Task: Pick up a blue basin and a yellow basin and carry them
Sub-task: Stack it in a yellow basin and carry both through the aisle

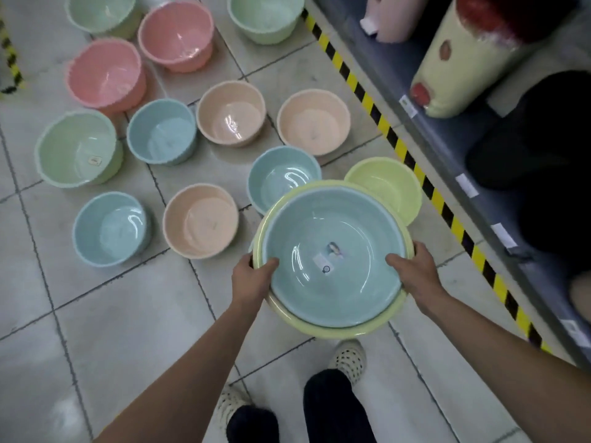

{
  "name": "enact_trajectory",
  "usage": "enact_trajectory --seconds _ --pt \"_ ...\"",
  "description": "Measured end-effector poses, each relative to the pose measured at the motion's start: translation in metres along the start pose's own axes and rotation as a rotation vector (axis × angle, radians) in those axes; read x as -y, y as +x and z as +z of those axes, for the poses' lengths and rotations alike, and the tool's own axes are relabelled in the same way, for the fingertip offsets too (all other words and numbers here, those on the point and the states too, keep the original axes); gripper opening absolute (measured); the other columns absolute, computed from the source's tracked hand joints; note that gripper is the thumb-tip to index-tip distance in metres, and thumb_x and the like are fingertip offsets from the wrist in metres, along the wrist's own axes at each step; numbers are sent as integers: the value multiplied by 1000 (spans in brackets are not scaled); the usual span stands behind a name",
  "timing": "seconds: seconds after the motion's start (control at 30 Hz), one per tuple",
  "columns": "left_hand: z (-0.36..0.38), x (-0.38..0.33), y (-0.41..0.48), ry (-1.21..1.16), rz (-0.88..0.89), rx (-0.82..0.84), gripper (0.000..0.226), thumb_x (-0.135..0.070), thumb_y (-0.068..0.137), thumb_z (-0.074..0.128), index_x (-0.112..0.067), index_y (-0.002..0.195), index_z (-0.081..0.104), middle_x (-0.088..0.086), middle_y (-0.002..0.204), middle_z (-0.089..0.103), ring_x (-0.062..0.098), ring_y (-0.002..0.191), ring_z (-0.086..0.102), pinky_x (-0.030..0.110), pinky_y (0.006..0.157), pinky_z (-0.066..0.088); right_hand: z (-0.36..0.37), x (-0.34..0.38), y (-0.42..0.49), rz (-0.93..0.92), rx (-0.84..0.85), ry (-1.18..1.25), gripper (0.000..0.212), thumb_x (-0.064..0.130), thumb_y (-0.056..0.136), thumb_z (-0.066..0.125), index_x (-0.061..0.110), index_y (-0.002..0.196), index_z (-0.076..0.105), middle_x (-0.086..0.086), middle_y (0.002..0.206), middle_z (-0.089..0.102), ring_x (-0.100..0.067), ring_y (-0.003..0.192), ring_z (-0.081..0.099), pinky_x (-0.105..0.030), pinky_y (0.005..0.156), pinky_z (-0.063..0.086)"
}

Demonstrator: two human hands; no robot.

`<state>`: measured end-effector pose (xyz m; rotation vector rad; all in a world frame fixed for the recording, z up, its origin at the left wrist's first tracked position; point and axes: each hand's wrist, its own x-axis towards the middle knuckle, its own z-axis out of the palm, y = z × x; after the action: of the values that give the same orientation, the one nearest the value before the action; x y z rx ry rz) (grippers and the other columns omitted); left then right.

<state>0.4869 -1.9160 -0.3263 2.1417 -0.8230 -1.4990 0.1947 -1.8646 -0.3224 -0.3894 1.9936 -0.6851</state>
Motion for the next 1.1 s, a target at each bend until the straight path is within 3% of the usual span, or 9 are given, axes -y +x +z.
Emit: enact_trajectory --seconds 0.2,0.3,0.43,0.57,0.77,0.9,1.1 --pt "86 -40 -5 44 46 34 20 -14 85 72 -16 104 64 0 90 71 19 81 70 30 64 54 -67 5 46 23 -36 23 48 14 79 72 14 124 54 -7 112 66 -26 97 66 -41 82 57" --pt "119 -54 2 79 57 54 23 -12 85 71 -20 105 62 1 90 70 24 81 69 36 70 57 -88 11 71 16 -53 6 45 12 82 72 12 124 54 -5 108 64 -23 92 64 -34 73 53" --pt "150 -75 18 131 51 82 23 -16 85 71 -16 107 67 1 92 72 20 82 70 26 62 52 -105 22 103 36 -69 15 38 11 84 71 16 117 54 -4 105 63 -21 87 63 -29 65 48" --pt "174 -96 38 193 40 129 32 -18 86 71 -14 117 67 5 101 73 19 83 69 28 66 52 -115 34 130 57 -60 -29 35 11 84 69 17 116 57 0 99 64 -14 81 62 -26 61 47" --pt "210 -115 75 262 61 148 31 -19 85 73 -13 115 67 7 101 74 28 91 72 41 81 59 -122 40 181 83 -31 -78 34 13 84 69 16 118 60 -5 105 67 -25 91 64 -32 73 49" --pt "243 -115 99 282 114 149 20 -15 86 72 -22 102 63 -3 90 70 22 85 69 31 73 55 -125 31 228 107 -14 -120 38 14 86 71 13 122 59 -4 105 64 -27 95 62 -35 79 52" --pt "300 -99 150 277 52 67 21 -11 84 72 -17 103 64 -2 84 66 11 72 62 23 59 48 -118 18 309 129 2 -111 24 11 88 69 18 109 61 1 92 65 -11 73 59 -20 53 44"
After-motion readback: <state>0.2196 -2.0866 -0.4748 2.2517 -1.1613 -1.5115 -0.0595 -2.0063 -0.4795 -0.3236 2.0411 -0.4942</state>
